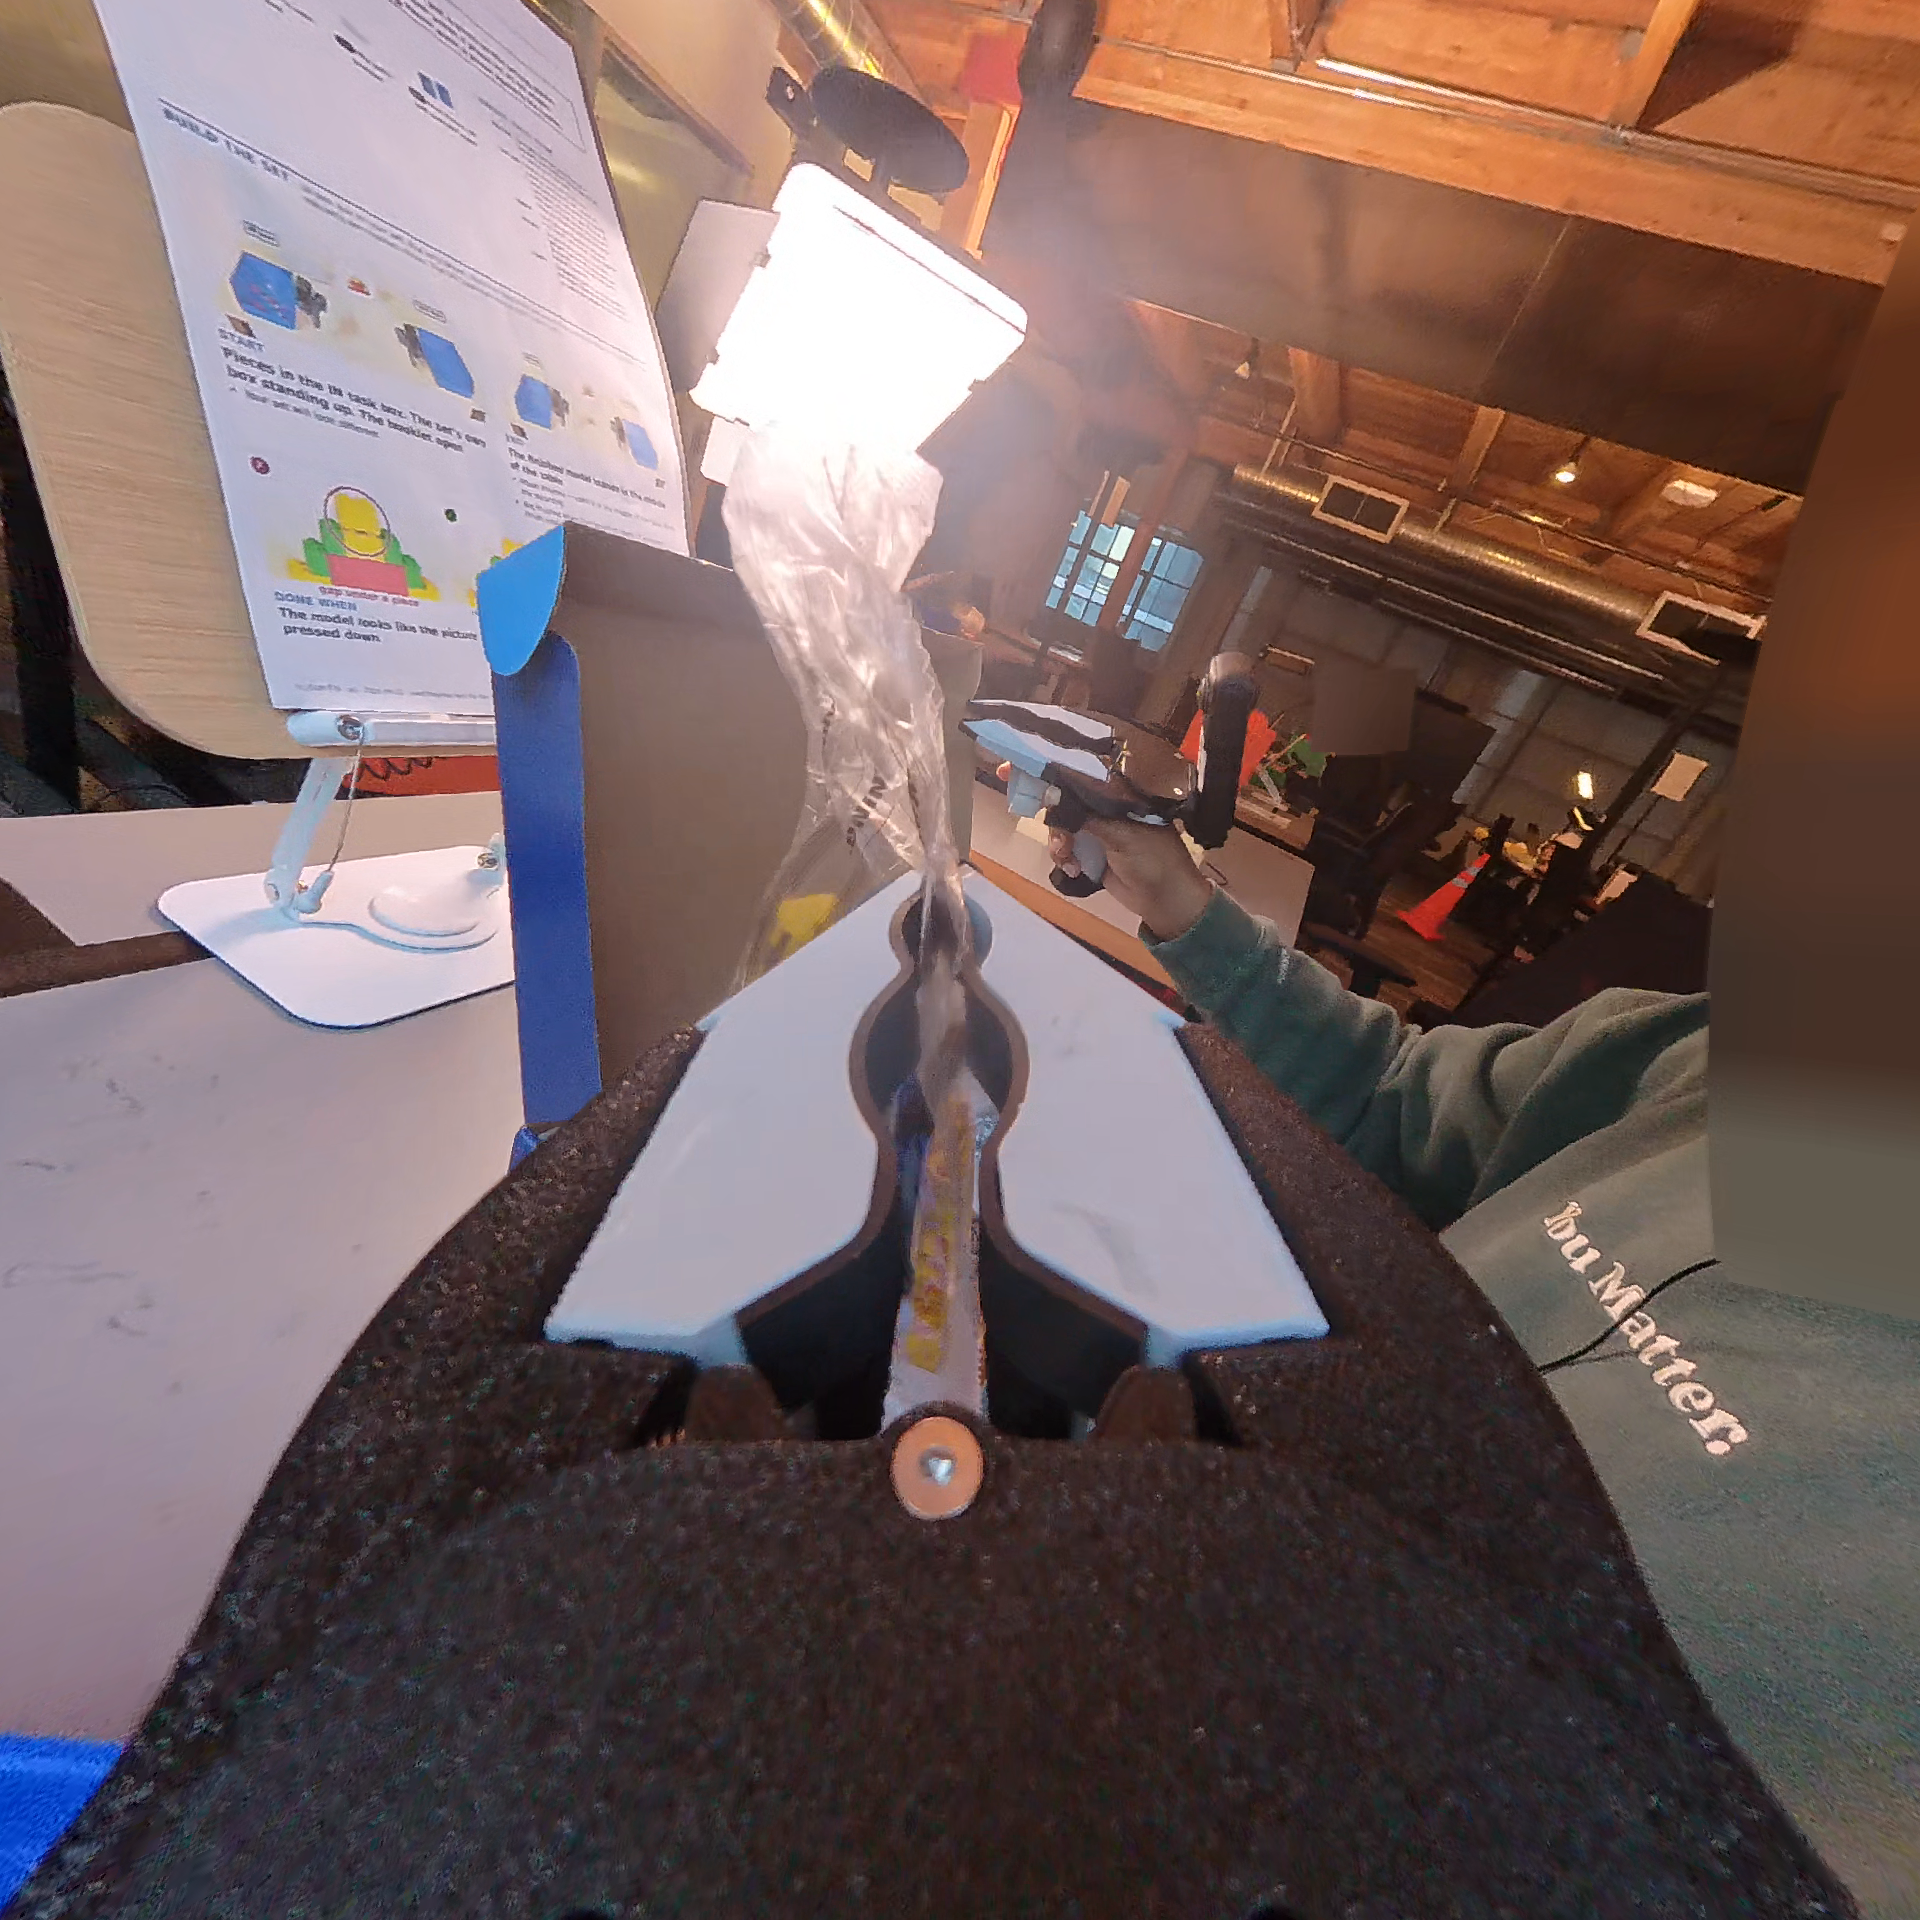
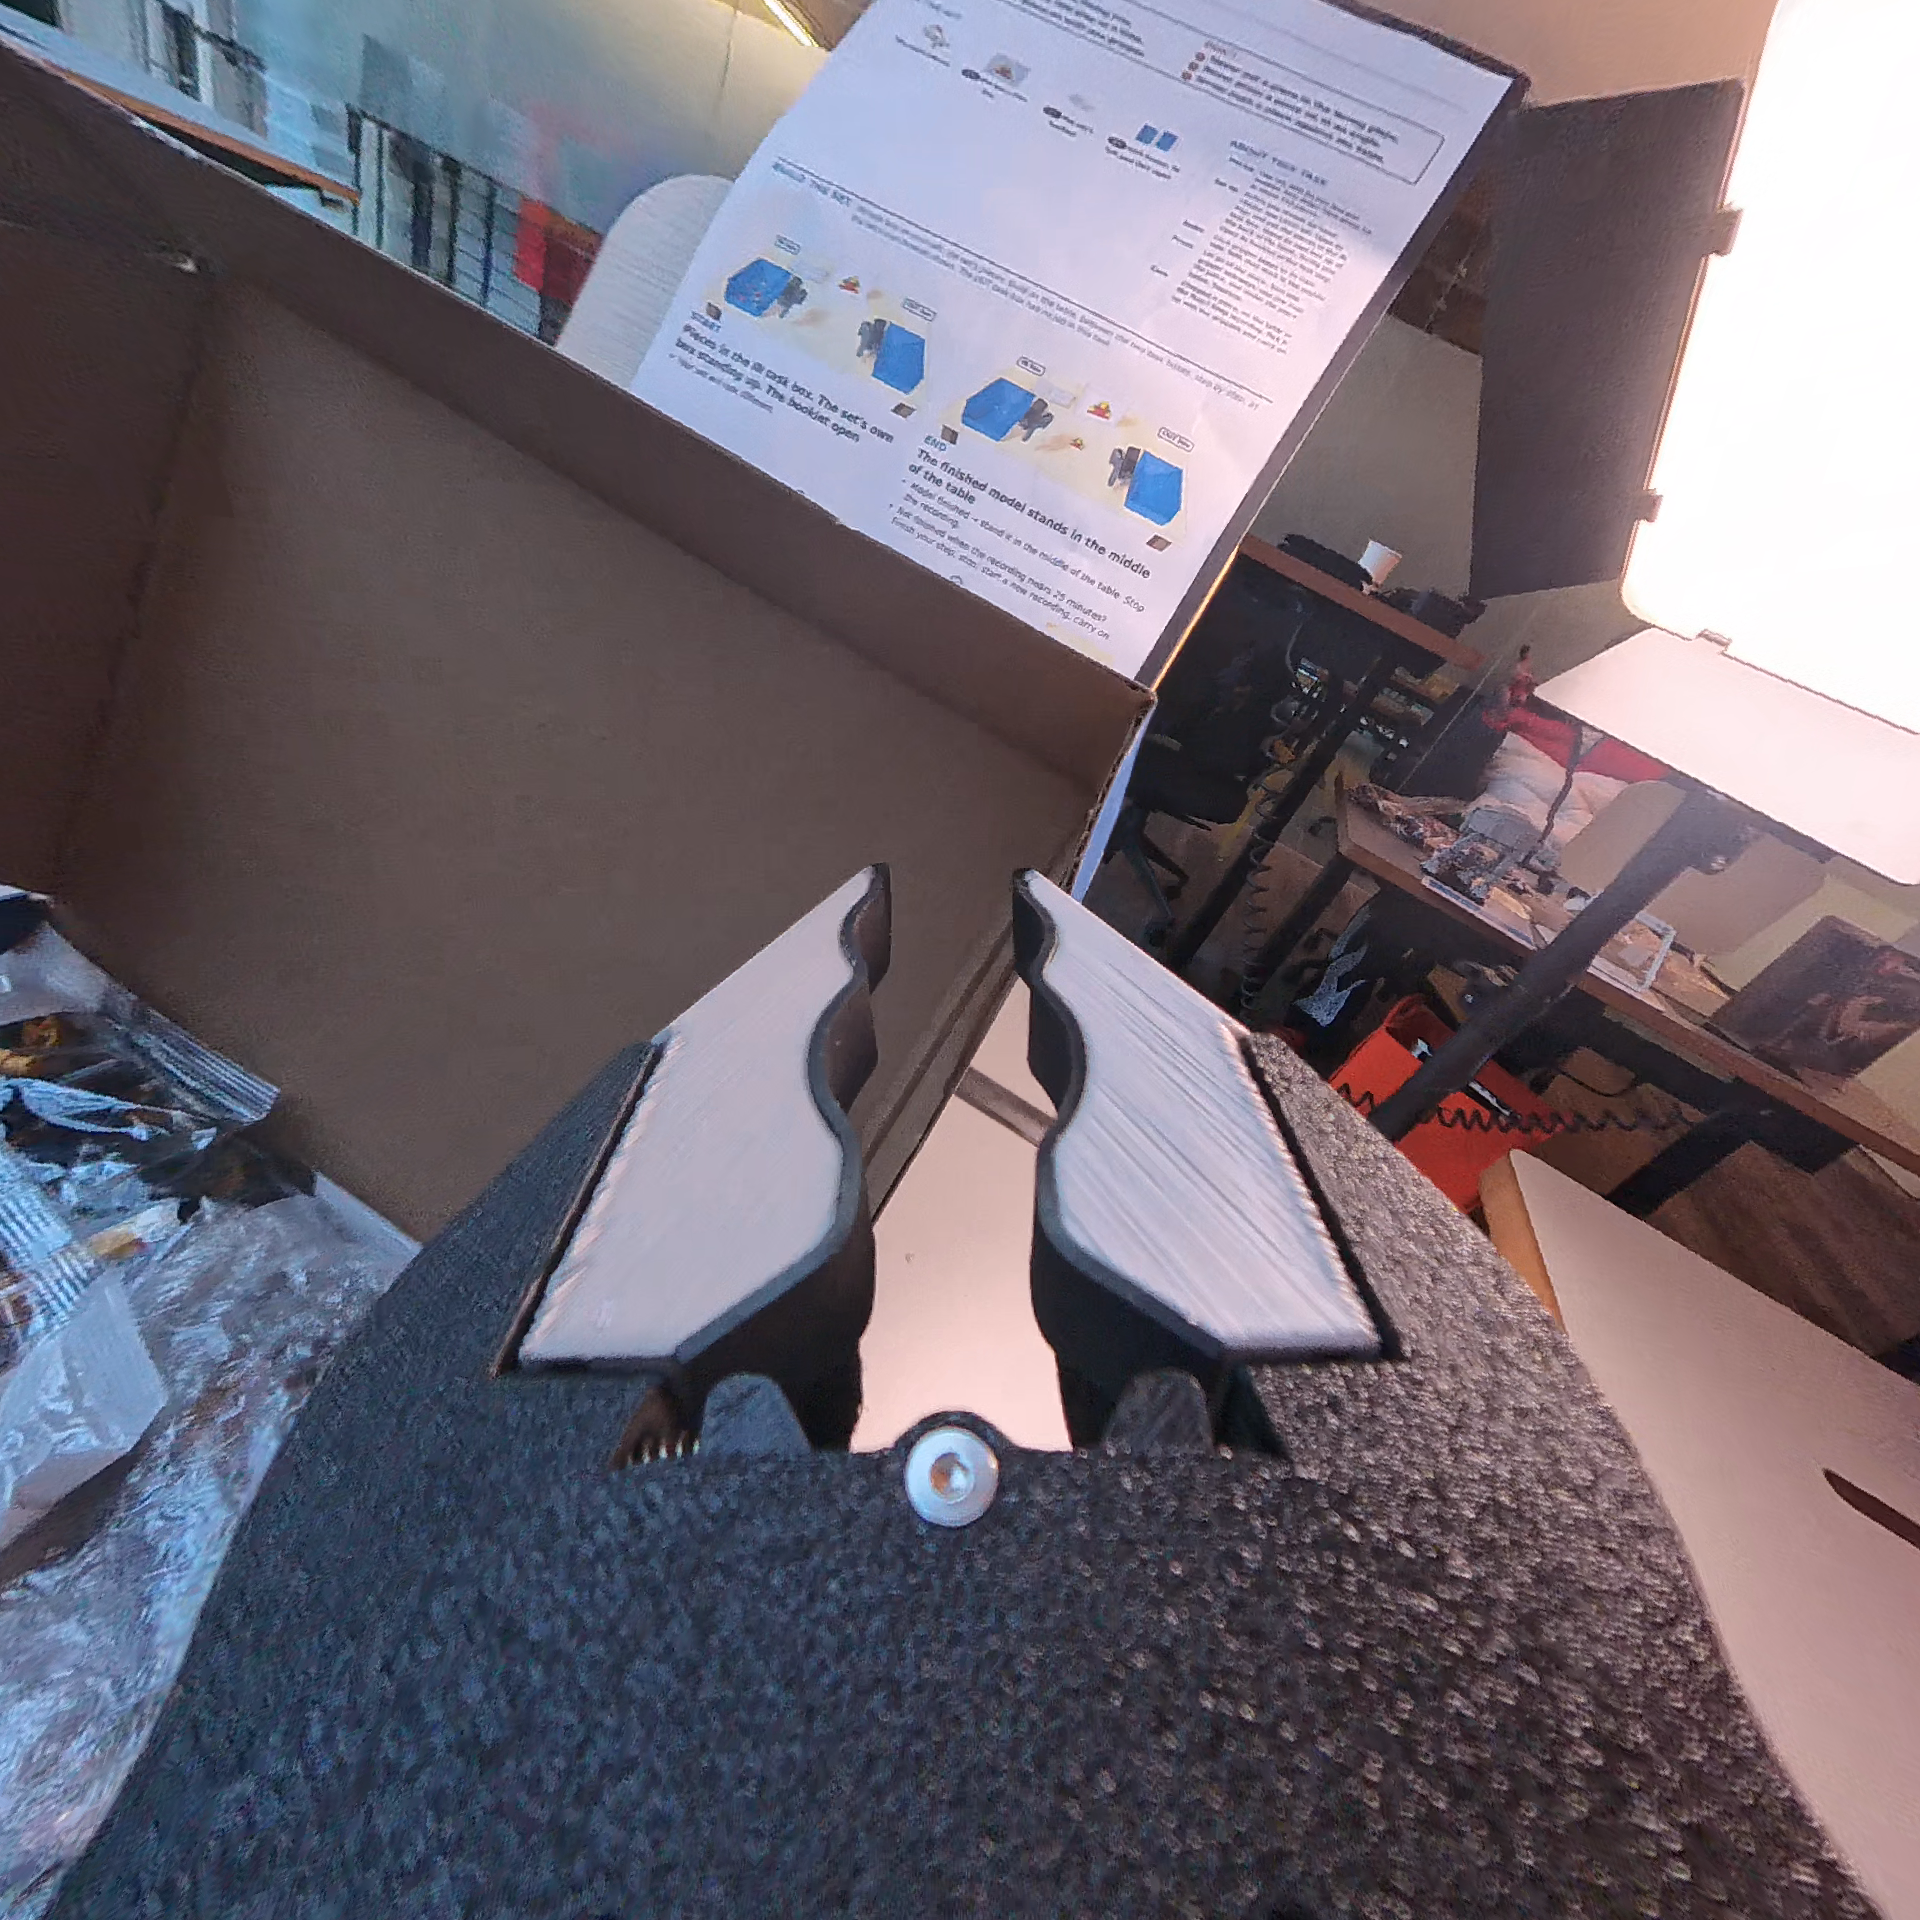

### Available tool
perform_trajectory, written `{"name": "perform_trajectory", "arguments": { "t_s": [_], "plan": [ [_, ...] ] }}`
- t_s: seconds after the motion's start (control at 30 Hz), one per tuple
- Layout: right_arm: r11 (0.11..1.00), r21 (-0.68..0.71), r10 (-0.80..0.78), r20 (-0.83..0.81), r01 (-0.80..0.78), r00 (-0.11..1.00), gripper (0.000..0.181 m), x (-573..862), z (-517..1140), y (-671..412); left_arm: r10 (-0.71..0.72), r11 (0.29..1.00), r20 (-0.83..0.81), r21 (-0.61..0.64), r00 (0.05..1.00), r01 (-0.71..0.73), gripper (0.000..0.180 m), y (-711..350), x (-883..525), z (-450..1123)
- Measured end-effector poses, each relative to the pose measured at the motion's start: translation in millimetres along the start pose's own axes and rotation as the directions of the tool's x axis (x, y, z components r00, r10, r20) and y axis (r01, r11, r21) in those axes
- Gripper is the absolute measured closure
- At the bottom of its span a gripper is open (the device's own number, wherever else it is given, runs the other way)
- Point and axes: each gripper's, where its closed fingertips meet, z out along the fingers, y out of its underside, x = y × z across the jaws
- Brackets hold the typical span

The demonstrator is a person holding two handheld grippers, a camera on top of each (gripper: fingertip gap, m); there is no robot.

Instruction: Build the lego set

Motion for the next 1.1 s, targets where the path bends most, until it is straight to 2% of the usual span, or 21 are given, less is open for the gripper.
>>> {"name": "perform_trajectory", "arguments": {
  "t_s": [0.17, 0.27, 0.33, 0.43, 0.5, 0.57, 0.6, 0.63, 0.67, 0.73, 0.8, 0.9, 0.97, 1.1],
  "plan": [
    [1.0, -0.016, 0.019, -0.013, -0.019, 1.0, 0.161, 11, 18, 7, -0.024, 0.999, 0.08, 0.029, 0.996, 0.021, 0.18, -7, -26, -20],
    [0.999, -0.022, 0.031, -0.006, -0.031, 0.999, 0.16, 10, 26, 8, 0.02, 1.0, 0.225, 0.007, 0.974, -0.023, 0.18, -13, -62, -29],
    [0.999, -0.022, 0.032, -0.005, -0.032, 0.999, 0.159, 9, 29, 9, 0.06, 0.998, 0.318, -0.046, 0.946, -0.047, 0.18, -13, -92, -28],
    [0.999, -0.017, 0.036, -0.008, -0.036, 0.999, 0.159, 9, 31, 9, 0.236, 0.962, 0.475, -0.235, 0.848, -0.136, 0.18, -2, -148, -17],
    [0.999, -0.011, 0.04, -0.008, -0.04, 0.999, 0.159, 8, 31, 9, 0.476, 0.862, 0.51, -0.433, 0.716, -0.264, 0.18, 8, -185, -6],
    [0.999, -0.004, 0.043, -0.011, -0.043, 0.999, 0.159, 9, 29, 9, 0.715, 0.665, 0.429, -0.659, 0.552, -0.35, 0.179, 32, -215, 6],
    [0.999, -0.001, 0.045, -0.013, -0.045, 0.999, 0.159, 9, 28, 9, 0.774, 0.576, 0.36, -0.742, 0.52, -0.343, 0.177, 52, -224, 13],
    [0.999, 0.002, 0.046, -0.013, -0.046, 0.999, 0.159, 9, 27, 9, 0.793, 0.52, 0.301, -0.788, 0.53, -0.33, 0.173, 73, -227, 20],
    [0.999, 0.006, 0.047, -0.013, -0.047, 0.999, 0.159, 9, 25, 8, 0.783, 0.503, 0.262, -0.8, 0.564, -0.327, 0.166, 91, -225, 27],
    [0.999, 0.009, 0.045, -0.008, -0.045, 0.999, 0.16, 9, 22, 8, 0.738, 0.536, 0.246, -0.78, 0.628, -0.324, 0.149, 109, -216, 36],
    [0.999, 0.014, 0.037, 0.004, -0.037, 0.999, 0.16, 7, 20, 6, 0.717, 0.562, 0.251, -0.761, 0.65, -0.326, 0.138, 110, -207, 35],
    [1.0, 0.003, 0.012, 0.014, -0.012, 1.0, 0.16, 5, 19, 5, 0.643, 0.641, 0.288, -0.71, 0.71, -0.292, 0.134, 104, -193, 28],
    [1.0, 0.005, 0.01, 0.023, -0.01, 1.0, 0.16, 3, 19, 4, 0.66, 0.628, 0.316, -0.729, 0.681, -0.271, 0.135, 98, -198, 12],
    [1.0, 0.009, 0.012, 0.016, -0.012, 1.0, 0.159, 4, 18, 5, 0.694, 0.553, 0.318, -0.809, 0.646, -0.196, 0.135, 98, -215, -17]
  ]
}}
